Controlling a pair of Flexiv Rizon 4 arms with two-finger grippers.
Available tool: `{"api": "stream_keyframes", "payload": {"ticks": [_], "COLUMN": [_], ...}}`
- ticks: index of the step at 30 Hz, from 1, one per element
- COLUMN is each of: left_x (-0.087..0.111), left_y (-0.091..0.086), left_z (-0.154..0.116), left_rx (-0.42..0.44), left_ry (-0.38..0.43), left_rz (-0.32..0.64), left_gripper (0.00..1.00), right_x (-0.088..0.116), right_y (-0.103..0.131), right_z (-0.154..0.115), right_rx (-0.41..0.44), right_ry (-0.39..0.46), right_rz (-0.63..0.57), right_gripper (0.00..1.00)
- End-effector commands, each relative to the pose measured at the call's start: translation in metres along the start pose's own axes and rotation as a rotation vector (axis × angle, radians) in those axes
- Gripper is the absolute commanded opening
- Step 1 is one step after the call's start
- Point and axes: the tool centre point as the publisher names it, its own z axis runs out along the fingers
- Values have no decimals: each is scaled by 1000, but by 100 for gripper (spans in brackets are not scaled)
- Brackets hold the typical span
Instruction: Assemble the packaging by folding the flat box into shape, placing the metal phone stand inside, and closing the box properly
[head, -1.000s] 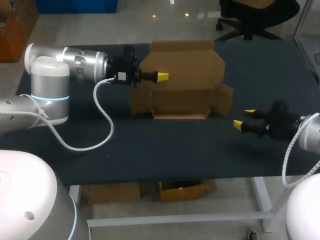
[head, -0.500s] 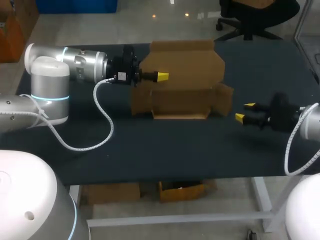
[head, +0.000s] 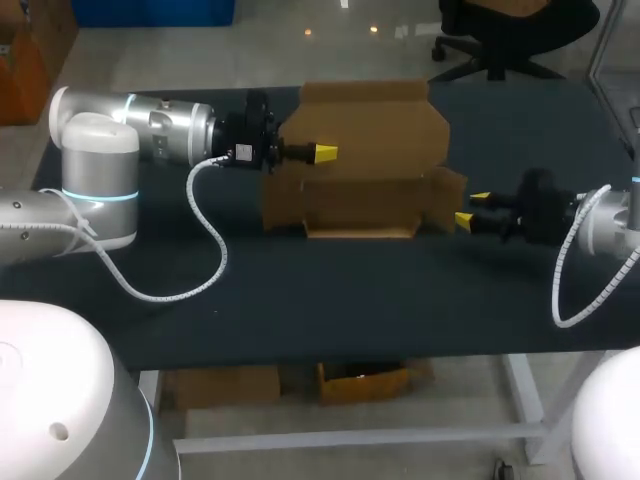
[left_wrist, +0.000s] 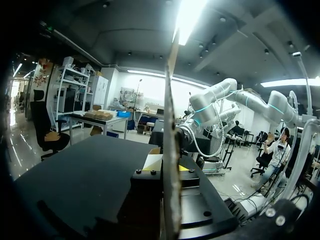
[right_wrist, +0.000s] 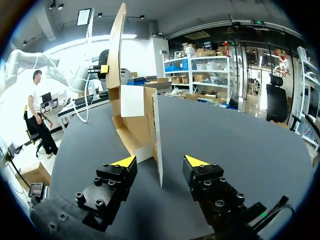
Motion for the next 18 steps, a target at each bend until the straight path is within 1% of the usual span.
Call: {"api": "stream_keyframes", "payload": {"ticks": [1,3,6,11,15,16,18], "left_x": [0,0,0,0,0,0,0], "left_y": [3,3,3,3,3,3,3], "left_z": [1,1,1,1,1,1,1], "left_rx": [-1,-1,-1,-1,-1,-1,-1], "left_ry": [1,1,1,1,1,1,1], "left_rz": [-1,-1,-1,-1,-1,-1,-1], "left_gripper": [0,0,0,0,0,0,0], "right_x": [-5,-7,-8,-5,-1,-1,1], "right_y": [0,0,1,3,3,3,3], "right_z": [12,14,19,25,29,29,29], "right_rx": [4,6,6,1,-5,-6,-10], "right_ry": [1,-1,-3,-3,-9,-12,-21], "right_rz": [0,1,2,4,10,11,15], "right_gripper": [49,46,44,40,31,25,20]}}
